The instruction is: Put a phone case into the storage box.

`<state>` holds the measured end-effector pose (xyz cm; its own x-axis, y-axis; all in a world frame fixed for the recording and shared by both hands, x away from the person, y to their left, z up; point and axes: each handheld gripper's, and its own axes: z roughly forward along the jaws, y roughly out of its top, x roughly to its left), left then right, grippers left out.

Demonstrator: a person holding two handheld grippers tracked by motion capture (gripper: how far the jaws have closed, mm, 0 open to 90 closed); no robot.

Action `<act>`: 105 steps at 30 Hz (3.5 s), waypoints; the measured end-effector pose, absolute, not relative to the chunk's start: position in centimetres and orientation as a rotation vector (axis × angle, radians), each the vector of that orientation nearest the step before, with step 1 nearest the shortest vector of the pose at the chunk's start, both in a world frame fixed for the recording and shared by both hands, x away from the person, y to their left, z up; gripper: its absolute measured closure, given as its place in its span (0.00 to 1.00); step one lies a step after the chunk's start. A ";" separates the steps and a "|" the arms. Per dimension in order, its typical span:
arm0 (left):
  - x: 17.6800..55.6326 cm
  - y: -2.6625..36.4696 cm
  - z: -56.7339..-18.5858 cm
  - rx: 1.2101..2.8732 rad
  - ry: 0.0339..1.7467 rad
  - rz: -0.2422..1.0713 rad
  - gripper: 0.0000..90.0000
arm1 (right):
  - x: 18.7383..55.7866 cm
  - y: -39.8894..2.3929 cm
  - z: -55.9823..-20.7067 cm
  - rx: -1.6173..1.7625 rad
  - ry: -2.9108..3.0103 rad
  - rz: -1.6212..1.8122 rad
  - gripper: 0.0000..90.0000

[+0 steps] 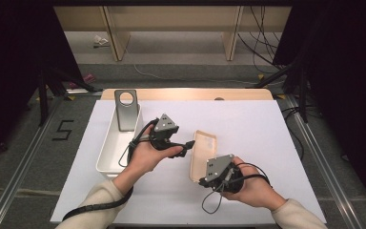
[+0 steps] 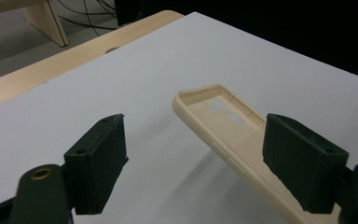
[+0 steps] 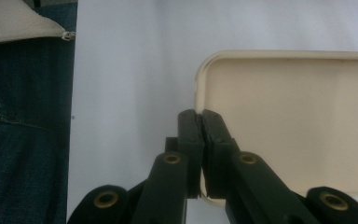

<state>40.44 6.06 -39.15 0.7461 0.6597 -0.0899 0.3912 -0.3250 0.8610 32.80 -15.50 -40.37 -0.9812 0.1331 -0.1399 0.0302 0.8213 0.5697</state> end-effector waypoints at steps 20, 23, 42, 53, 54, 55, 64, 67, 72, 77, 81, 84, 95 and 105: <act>41.6 4.0 -40.4 2.009 0.882 0.246 0.35 | 32.7 -15.3 -40.3 0.111 2.821 0.876 0.98; 41.6 3.9 -40.5 2.011 0.894 0.223 0.37 | 32.6 -15.2 -40.2 0.108 2.817 0.877 0.98; 41.7 3.5 -41.1 2.019 0.951 0.148 0.50 | 32.5 -15.1 -40.2 0.099 2.807 0.883 0.98; 42.1 3.9 -40.4 1.891 1.022 0.111 0.71 | 32.5 -14.9 -40.6 0.072 2.824 0.864 0.98; 42.1 3.9 -40.4 1.891 1.022 0.111 0.73 | 32.5 -14.9 -40.6 0.075 2.826 0.860 0.98; 42.1 3.9 -40.2 1.889 1.015 0.111 0.74 | 32.5 -14.9 -40.6 0.074 2.828 0.859 0.98; 41.4 3.8 -39.4 1.815 1.027 0.069 0.86 | 32.7 -14.8 -41.1 0.075 2.826 0.833 0.98; 41.2 3.7 -38.9 1.785 1.012 0.045 0.90 | 32.8 -14.8 -41.2 0.083 2.837 0.817 0.98; 40.8 3.4 -38.5 1.760 0.988 0.049 0.92 | 33.0 -14.8 -41.3 0.086 2.824 0.805 0.98; 40.3 3.4 -37.9 1.750 0.928 0.114 0.93 | 33.3 -15.1 -41.5 0.129 2.799 0.810 0.97; 40.2 4.0 -37.2 1.749 0.877 0.212 0.93 | 33.6 -15.5 -41.5 0.203 2.741 0.853 0.76; 40.3 4.3 -37.1 1.751 0.863 0.254 0.93 | 33.8 -15.6 -41.5 0.236 2.709 0.874 0.66; 40.2 6.1 -37.0 1.717 0.838 0.357 0.93 | 34.6 -16.7 -40.7 0.458 2.621 1.025 0.26; 40.1 8.0 -36.1 1.676 0.839 0.395 0.93 | 34.9 -17.5 -40.6 0.497 2.574 1.069 0.22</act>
<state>40.12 7.97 -36.12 0.6861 0.7071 -0.1710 0.3188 -0.0810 0.9443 34.93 -17.50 -40.64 -0.8922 0.4266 -0.1483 0.1959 0.6615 0.7239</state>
